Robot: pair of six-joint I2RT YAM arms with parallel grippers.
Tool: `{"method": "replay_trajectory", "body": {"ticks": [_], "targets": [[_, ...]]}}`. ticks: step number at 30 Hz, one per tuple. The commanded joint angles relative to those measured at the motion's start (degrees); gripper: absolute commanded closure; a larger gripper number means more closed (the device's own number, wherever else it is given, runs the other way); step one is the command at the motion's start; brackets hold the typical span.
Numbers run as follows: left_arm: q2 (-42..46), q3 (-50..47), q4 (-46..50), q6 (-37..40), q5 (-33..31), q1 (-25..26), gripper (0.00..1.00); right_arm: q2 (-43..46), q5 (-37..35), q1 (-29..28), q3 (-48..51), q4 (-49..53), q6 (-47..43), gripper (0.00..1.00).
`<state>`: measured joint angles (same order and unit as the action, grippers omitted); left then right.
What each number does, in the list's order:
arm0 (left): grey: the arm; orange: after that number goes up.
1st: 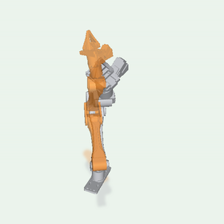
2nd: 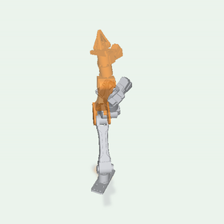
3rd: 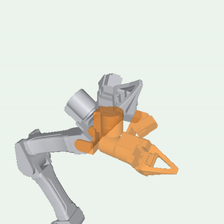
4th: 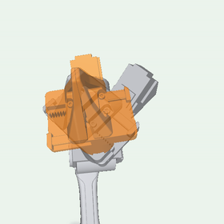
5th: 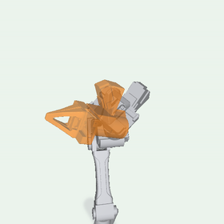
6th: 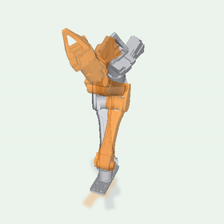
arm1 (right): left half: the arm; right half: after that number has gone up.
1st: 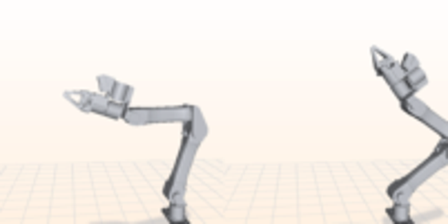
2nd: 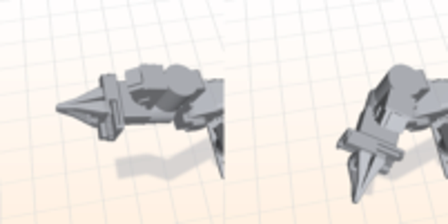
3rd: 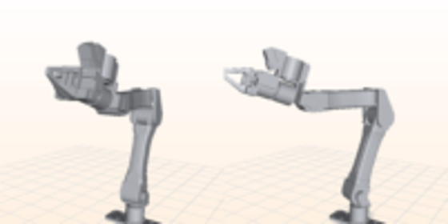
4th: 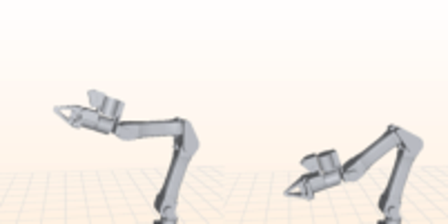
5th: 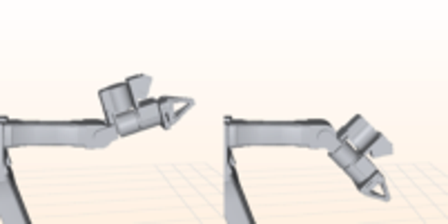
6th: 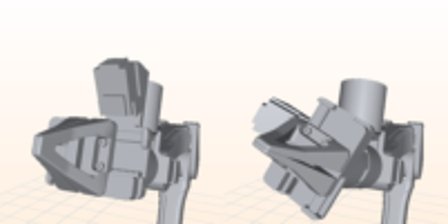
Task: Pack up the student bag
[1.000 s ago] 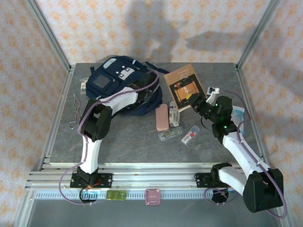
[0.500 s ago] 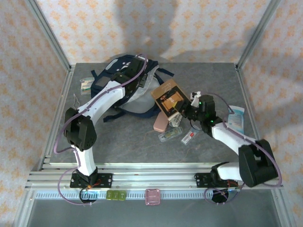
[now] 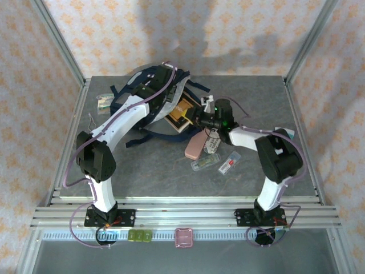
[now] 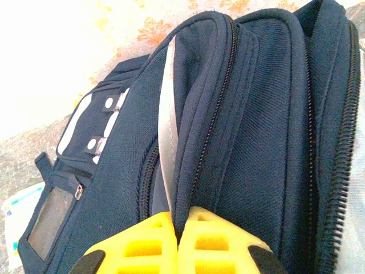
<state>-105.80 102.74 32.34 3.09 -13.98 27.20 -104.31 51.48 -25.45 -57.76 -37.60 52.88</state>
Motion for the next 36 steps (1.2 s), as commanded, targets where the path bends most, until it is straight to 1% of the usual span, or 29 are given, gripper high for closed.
{"method": "replay_trajectory", "body": {"ticks": [1, 3, 7, 9, 10, 11, 12, 13, 14, 15, 18, 21, 24, 26, 28, 29, 31, 32, 33, 35, 36], "targets": [[5.34, 4.08, -3.43, 0.51, -2.27, -0.05, 1.0, -5.66, 2.36, -0.17, -8.52, -5.78, 1.4, 1.0], [5.58, 4.29, -3.37, 0.38, -2.08, -0.27, 1.0, -11.3, 2.3, -0.12, -14.23, -2.31, 1.38, 1.0], [6.03, 4.31, -3.68, -0.1, -1.08, -0.52, 1.0, -22.69, 3.56, -0.32, -24.19, -4.21, 6.01, 1.0], [6.04, 4.16, -3.71, -0.37, -0.77, -0.6, 1.0, -28.56, 4.17, -0.47, -31.27, -0.89, 6.1, 1.0], [6.02, 4.07, -3.75, -0.5, -0.69, -0.65, 1.0, -30.71, 4.03, -0.63, -34.77, 3.09, 5.09, 0.98], [6.02, 3.8, -3.76, -0.62, -0.45, -0.65, 1.0, -32.87, 3.34, -0.74, -38.76, 9.39, 3.43, 0.92], [6.04, 3.51, -3.81, -0.8, -0.05, -0.62, 1.0, -34.58, 1.9, -0.83, -43.01, 18.05, 0.6, 0.83], [6.04, 3.18, -3.86, -0.97, 0.31, -0.65, 1.0, -35.85, 0.18, -0.83, -46.91, 26.32, -2.18, 0.77], [6.04, 2.83, -4.01, -1.15, 0.85, -0.64, 1.0, -36.91, -1.21, -0.83, -50.57, 33.7, -5.18, 0.73], [6.04, 2.37, -4.14, -1.37, 1.09, -0.65, 1.0, -37.14, -2.55, -0.83, -52.44, 38.67, -7.14, 0.69], [6.22, 1.21, -4.8, -1.77, 1.69, -0.61, 1.0, -35.7, -5.78, -0.24, -52.94, 46.06, -9.69, 0.65], [6.17, 0.63, -4.96, -2.04, 2.29, -0.65, 1.0, -32.79, -9.37, 0.31, -51.03, 51.19, -11.75, 0.63], [6.37, -0.23, -5.25, -2.21, 2.62, -0.66, 1.0, -29.05, -11.6, 0.57, -46.58, 50.54, -11.83, 0.63], [6.61, -0.74, -5.63, -2.26, 2.73, -0.61, 1.0, -28.05, -12.11, 0.66, -45.35, 49.74, -11.95, 0.62], [6.65, -0.92, -5.73, -2.39, 3.01, -0.65, 1.0, -28.63, -13.19, 0.66, -46.12, 50.42, -12.05, 0.63], [6.57, -0.94, -5.66, -2.52, 3.13, -0.66, 1.0, -29.19, -13.61, 0.59, -46.91, 50.96, -12.1, 0.66], [6.57, -1.16, -5.72, -2.82, 3.58, -0.66, 1.0, -30.25, -13.1, 0.49, -48.22, 50.65, -12.19, 0.84], [6.5, -1.31, -5.8, -2.95, 3.87, -0.55, 1.0, -30.86, -12.24, 0.4, -49.1, 50.38, -12.19, 0.97], [6.48, -1.44, -5.88, -3.09, 4.1, -0.55, 1.0, -31.25, -10.72, 0.19, -49.82, 49.6, -12.11, 1.0], [6.57, -1.65, -6.01, -3.36, 4.48, -0.45, 1.0, -31.77, -6.7, -0.36, -50.17, 46.01, -11.63, 1.0], [6.56, -1.74, -6.13, -3.44, 4.78, -0.32, 1.0, -32.29, -2.98, -0.71, -50.29, 42.85, -10.87, 1.0]]}}
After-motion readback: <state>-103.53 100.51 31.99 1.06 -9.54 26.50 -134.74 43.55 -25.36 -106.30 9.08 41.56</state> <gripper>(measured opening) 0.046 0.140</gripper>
